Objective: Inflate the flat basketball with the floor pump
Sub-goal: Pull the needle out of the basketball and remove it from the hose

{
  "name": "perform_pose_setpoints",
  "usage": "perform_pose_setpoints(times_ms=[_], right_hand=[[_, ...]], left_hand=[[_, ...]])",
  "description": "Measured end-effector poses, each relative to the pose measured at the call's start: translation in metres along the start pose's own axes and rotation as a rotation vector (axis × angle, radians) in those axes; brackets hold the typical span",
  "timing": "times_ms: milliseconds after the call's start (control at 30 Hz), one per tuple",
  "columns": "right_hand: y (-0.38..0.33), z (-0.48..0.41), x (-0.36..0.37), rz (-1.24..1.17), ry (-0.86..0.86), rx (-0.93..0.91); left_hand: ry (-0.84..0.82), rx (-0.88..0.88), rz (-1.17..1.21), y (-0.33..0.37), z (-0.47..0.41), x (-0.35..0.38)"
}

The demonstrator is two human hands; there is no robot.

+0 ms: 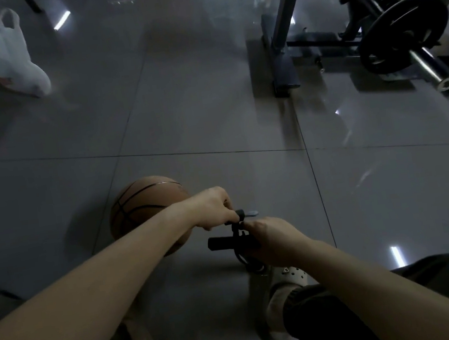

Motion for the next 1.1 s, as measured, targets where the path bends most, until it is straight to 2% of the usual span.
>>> perform_pose_setpoints(times_ms=[200, 300, 467, 700, 1100], right_hand=[[0.007, -0.005, 0.001, -0.018, 0.006, 0.062], [0.012, -0.01, 0.001, -0.103, 0.028, 0.123], [0.024, -0.014, -0.002, -0.373, 0.02, 0.215], [0.027, -0.014, -0.016, -0.527, 0.032, 0.174], [0.005, 0.001, -0.074, -0.616, 0.303, 0.063]], left_hand=[[0.126, 0.08, -0.184, 0.0, 0.0, -0.005], [0.131, 0.097, -0.181, -0.003, -0.005, 0.0], [0.174, 0.137, -0.041, -0.004, -0.006, 0.003], [0.211, 0.252, 0.117, 0.004, 0.0, -0.003], [0.37, 0.355, 0.336, 0.033, 0.028, -0.05]])
Point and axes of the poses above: each hand's wrist, its own z-axis away from the middle knuckle, its own x-axis out of the palm, y = z × x, the point moved 6 cm from there along -z, towards the middle knuckle, and after that the axes turned 1 degree about y, right-handed, at the moved point
